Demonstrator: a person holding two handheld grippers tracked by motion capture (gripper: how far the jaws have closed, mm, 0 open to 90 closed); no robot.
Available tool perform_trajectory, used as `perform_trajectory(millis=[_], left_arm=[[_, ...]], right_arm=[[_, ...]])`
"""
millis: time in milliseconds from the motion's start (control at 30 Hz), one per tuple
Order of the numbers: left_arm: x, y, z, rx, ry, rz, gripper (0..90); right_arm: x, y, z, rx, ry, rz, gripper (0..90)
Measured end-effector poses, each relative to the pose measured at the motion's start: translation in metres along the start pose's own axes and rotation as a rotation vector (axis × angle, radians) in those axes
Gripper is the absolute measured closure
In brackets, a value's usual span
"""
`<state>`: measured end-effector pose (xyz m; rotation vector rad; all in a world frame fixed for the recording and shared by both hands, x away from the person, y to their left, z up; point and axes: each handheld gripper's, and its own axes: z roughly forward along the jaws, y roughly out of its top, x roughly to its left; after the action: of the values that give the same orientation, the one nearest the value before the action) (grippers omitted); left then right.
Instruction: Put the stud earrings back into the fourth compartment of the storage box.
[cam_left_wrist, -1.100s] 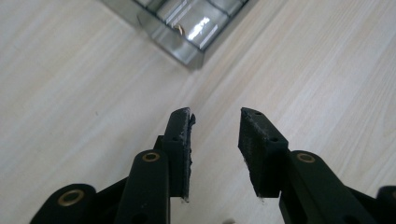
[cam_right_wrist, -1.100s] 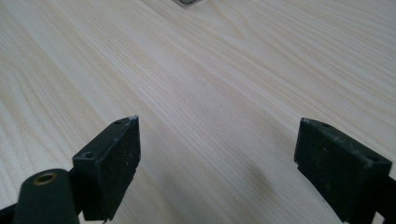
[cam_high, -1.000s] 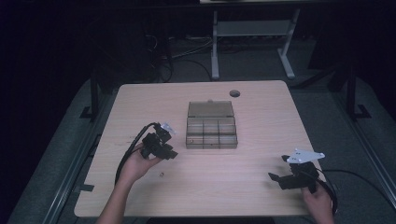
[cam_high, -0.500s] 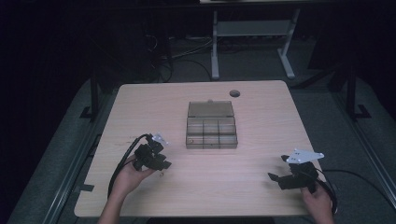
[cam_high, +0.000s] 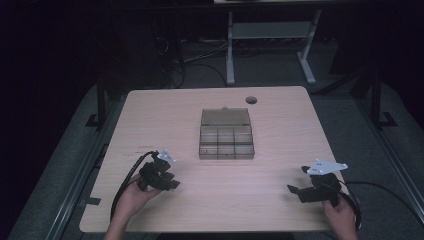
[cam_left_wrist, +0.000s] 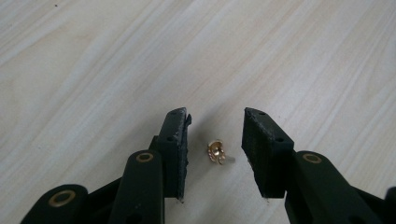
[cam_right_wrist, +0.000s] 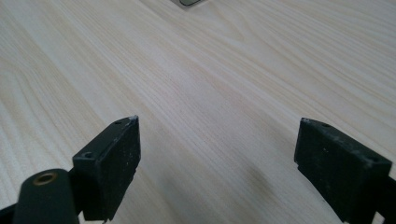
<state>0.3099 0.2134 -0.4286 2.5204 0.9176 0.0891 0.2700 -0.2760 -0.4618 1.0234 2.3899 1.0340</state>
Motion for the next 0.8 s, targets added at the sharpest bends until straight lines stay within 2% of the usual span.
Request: perform_trajectory(millis=[33, 200, 233, 400, 800], left_arm=[[0.0004, -0.0004, -0.0006, 0.010, 0.000, 0.022, 60.4], [-0.0025, -0.0020, -0.0012, 0.003, -0.005, 0.009, 61.4], [-0.0017, -0.0028, -0.0009, 0.007, -0.004, 0.021, 61.4], [-0.0016, -0.0070, 0.0018, 0.030, -0.013, 0.011, 63.4], [0.0002, -0.0100, 0.0053, 0.054, -0.012, 0.008, 76.5]], right_arm=[[-0.0006, -0.0001, -0.0002, 0.001, 0.000, -0.007, 14.0], [-0.0004, 0.0000, -0.0009, -0.003, 0.003, 0.001, 14.1], [-0.0006, 0.0000, -0.0010, -0.003, 0.005, -0.001, 14.1], [-0.0013, -0.0001, -0.0014, -0.005, 0.010, -0.008, 14.1], [-0.0009, 0.0000, -0.0022, -0.017, 0.017, -0.002, 14.0]])
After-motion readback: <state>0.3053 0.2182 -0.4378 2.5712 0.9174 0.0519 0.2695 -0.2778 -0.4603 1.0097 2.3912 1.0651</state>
